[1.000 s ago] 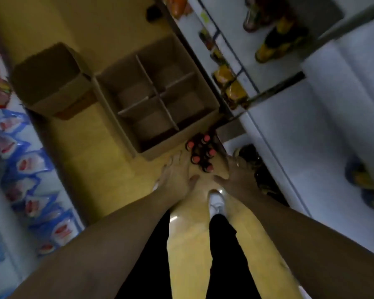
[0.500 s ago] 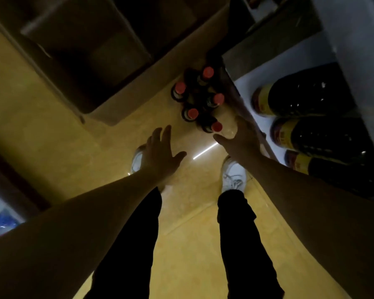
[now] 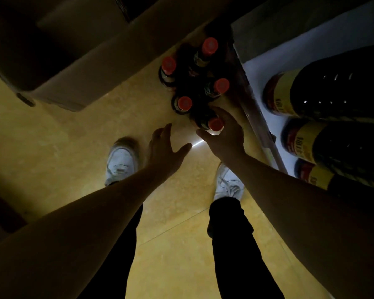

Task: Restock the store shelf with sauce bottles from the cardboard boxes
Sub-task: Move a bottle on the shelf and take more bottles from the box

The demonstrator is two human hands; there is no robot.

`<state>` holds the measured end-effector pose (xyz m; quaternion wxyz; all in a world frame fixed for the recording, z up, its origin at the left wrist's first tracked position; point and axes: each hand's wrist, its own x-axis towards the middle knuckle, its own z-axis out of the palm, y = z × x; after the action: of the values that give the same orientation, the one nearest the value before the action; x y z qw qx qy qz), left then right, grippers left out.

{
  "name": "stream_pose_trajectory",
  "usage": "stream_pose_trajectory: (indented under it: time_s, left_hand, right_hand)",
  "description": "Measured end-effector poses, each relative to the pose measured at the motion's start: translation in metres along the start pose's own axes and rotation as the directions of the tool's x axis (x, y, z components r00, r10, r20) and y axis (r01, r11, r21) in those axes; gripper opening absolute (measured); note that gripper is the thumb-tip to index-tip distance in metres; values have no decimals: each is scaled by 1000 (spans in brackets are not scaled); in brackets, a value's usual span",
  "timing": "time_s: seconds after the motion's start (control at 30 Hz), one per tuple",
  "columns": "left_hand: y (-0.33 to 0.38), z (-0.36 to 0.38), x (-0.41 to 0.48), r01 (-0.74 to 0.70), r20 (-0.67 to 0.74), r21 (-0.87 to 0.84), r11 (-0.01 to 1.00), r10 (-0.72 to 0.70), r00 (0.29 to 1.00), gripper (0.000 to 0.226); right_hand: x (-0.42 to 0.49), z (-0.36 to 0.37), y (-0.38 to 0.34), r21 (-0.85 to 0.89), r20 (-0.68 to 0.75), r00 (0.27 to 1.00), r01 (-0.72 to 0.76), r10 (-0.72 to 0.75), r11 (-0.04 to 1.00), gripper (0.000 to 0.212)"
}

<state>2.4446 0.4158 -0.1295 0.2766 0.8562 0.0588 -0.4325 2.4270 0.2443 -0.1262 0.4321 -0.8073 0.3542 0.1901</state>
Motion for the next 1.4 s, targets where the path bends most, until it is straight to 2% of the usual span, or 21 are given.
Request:
stream_pose_trajectory:
  time_s: [0.1, 0.17, 0.47, 0.63, 0.73, 0.87, 1.0, 1.03, 1.13, 1.27, 1.33, 1.4]
  left_hand:
    - [-2, 4, 2, 84, -21, -100, 991, -86, 996, 81]
    - [-5, 4, 4, 123, -18, -149, 981, -127, 992, 78]
    - [-8, -6, 7, 106, 31, -124, 987, -103, 994, 76]
    - [-4, -12, -1, 171, 50, -273, 947, -164, 985, 59]
    - [-4, -22, -11, 184, 64, -300, 936, -173, 983, 56]
    - [21, -50, -35, 205, 93, -212, 955, -189, 977, 51]
    - [60, -96, -60, 148, 53, -105, 983, -144, 988, 51]
    - [73, -109, -70, 144, 53, -144, 979, -138, 989, 50]
    - [106, -150, -106, 132, 28, -409, 903, -132, 991, 50]
    - [152, -213, -155, 31, 2, -555, 831, -36, 999, 41]
    - [181, -252, -184, 13, -1, -630, 776, -18, 1000, 28]
    - [207, -291, -212, 1, -16, -686, 727, -16, 1000, 38]
  right_hand:
    - [3, 4, 0, 43, -5, 1000, -5, 5, 999, 73]
    - [5, 7, 0, 86, -42, 999, 18, -14, 996, 64]
    - [3, 14, -6, 102, -127, 992, 18, -5, 995, 45]
    - [-6, 9, -10, 87, -113, 993, -12, 22, 996, 48]
    - [-18, -1, -18, 85, -94, 995, -18, 26, 996, 46]
    - [-46, -24, -40, 128, -120, 992, -28, 43, 991, 37]
    - [-82, -46, -79, 134, -142, 990, 7, 13, 991, 39]
    - [-92, -53, -92, 130, -148, 989, 21, -1, 991, 40]
    - [-126, -80, -142, 141, -210, 975, 100, -68, 985, 34]
    - [-173, -123, -221, 192, -198, 976, 129, -90, 973, 26]
    - [-189, -147, -263, 191, -166, 979, 146, -115, 970, 34]
    - [-203, -173, -312, 160, -135, 977, 187, -166, 969, 40]
